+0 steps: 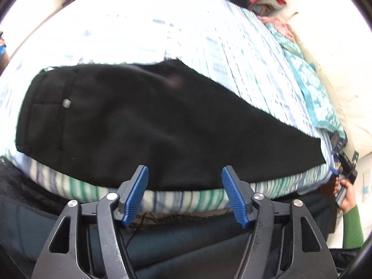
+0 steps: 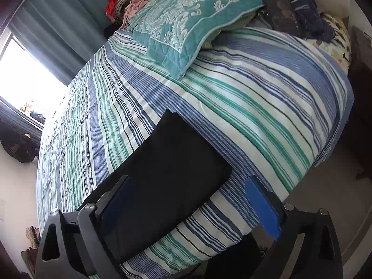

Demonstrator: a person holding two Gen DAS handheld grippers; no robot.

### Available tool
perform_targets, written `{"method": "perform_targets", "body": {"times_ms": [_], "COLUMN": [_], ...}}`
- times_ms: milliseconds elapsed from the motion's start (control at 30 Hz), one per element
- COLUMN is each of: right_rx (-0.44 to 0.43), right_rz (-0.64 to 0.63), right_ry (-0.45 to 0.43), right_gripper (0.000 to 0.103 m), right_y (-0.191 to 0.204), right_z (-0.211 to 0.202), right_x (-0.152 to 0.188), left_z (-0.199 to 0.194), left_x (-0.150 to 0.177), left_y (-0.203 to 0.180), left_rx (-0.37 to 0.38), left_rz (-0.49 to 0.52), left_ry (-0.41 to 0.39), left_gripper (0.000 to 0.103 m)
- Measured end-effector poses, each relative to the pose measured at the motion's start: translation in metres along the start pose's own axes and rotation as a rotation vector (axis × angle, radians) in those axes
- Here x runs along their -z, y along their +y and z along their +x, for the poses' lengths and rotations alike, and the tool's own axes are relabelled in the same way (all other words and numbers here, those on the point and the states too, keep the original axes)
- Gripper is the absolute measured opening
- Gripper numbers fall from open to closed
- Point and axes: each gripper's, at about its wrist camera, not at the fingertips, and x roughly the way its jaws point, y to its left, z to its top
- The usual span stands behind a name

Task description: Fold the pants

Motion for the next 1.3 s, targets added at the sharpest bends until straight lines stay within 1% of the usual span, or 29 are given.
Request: {"method": "perform_targets", "body": {"times_ms": [33,67,133,200,233,267,300,333,367,467,533,567,600,633,700,767,833,933,1000,1033,1067,1100,1133,1167,1200,1233,1267,1300], "right_rx": [0.013,0.032,0.043,0.018,0.0,-0.027,-0.055,-0.08,-0.103,-0.154,-0.162,-0.159,-0.151,-0.141,-0.124,-0.114,-0.112,-0.081,-0.052,-0.035,-0.022,-0.011,-0.006,-0.005,-0.005,-0.003,0.0,0.005], "right_rz": [-0.022,-0.046,-0.097,-0.142,-0.164,-0.188,-0.216,-0.244,-0.271,-0.363,-0.438,-0.478,-0.512,-0.543,-0.603,-0.649,-0.685,-0.73,-0.711,-0.697,-0.685,-0.673,-0.662,-0.652,-0.644,-0.637,-0.632,-0.626], "right_ry": [-0.02,-0.044,-0.08,-0.086,-0.079,-0.061,-0.037,-0.014,0.01,0.063,0.082,0.078,0.067,0.051,0.017,0.013,-0.027,-0.077,-0.059,-0.046,-0.035,-0.031,-0.029,-0.027,-0.027,-0.024,-0.018,-0.013], "right_gripper": [0.096,0.096,0.096,0.096,0.096,0.096,0.096,0.096,0.096,0.096,0.096,0.096,0.096,0.096,0.096,0.096,0.096,0.097,0.098,0.098,0.098,0.098,0.098,0.1,0.101,0.101,0.101,0.101], "right_y": [0.004,0.011,0.027,0.049,0.062,0.078,0.094,0.111,0.127,0.169,0.192,0.201,0.209,0.214,0.223,0.23,0.235,0.242,0.238,0.235,0.231,0.228,0.225,0.222,0.22,0.219,0.218,0.217], "right_z": [-0.009,-0.018,-0.032,-0.039,-0.039,-0.036,-0.03,-0.024,-0.017,0.005,0.019,0.024,0.027,0.029,0.03,0.03,0.027,0.032,0.04,0.045,0.049,0.051,0.053,0.053,0.054,0.055,0.057,0.059], "right_x": [0.001,0.002,0.008,0.019,0.027,0.037,0.047,0.06,0.074,0.119,0.148,0.16,0.171,0.181,0.199,0.209,0.21,0.207,0.205,0.204,0.203,0.201,0.199,0.197,0.196,0.195,0.194,0.194], "left_z": [-0.003,-0.001,0.019,0.05,0.065,0.082,0.099,0.105,0.096,0.078,0.064,0.055,0.046,0.037,0.025,0.022,0.032,0.048,0.064,0.076,0.091,0.107,0.129,0.151,0.174,0.182,0.179,0.178], "left_x": [-0.007,-0.016,-0.025,-0.026,-0.023,-0.016,-0.007,0.003,0.01,0.016,0.016,0.014,0.01,0.005,-0.008,-0.025,-0.051,-0.082,-0.105,-0.117,-0.129,-0.14,-0.148,-0.152,-0.151,-0.141,-0.133,-0.131], "left_y": [0.006,0.01,0.011,0.0,-0.005,-0.01,-0.012,-0.009,0.001,0.019,0.026,0.027,0.029,0.029,0.026,0.02,0.015,0.0,0.001,0.004,0.008,0.013,0.021,0.03,0.035,0.032,0.027,0.026], "left_rx": [-0.024,-0.054,-0.107,-0.179,-0.233,-0.313,-0.398,-0.425,-0.407,-0.367,-0.343,-0.324,-0.303,-0.29,-0.268,-0.233,-0.204,-0.202,-0.212,-0.218,-0.218,-0.216,-0.222,-0.241,-0.264,-0.281,-0.298,-0.31], "left_rz": [0.005,0.018,0.079,0.19,0.274,0.364,0.436,0.463,0.452,0.39,0.345,0.324,0.304,0.283,0.238,0.203,0.185,0.179,0.139,0.108,0.08,0.056,0.037,0.024,0.049,0.13,0.176,0.179], "left_ry": [-0.032,-0.049,-0.044,-0.002,0.028,0.073,0.132,0.161,0.139,0.14,0.109,0.077,0.039,-0.005,-0.103,-0.166,-0.203,-0.304,-0.348,-0.35,-0.33,-0.287,-0.225,-0.147,-0.085,-0.119,-0.17,-0.18], "left_gripper": [0.077,0.077,0.077,0.077,0.076,0.075,0.068,0.066,0.066,0.066,0.068,0.068,0.076,0.087,0.096,0.096,0.096,0.096,0.097,0.098,0.099,0.099,0.1,0.101,0.103,0.103,0.103,0.103]}}
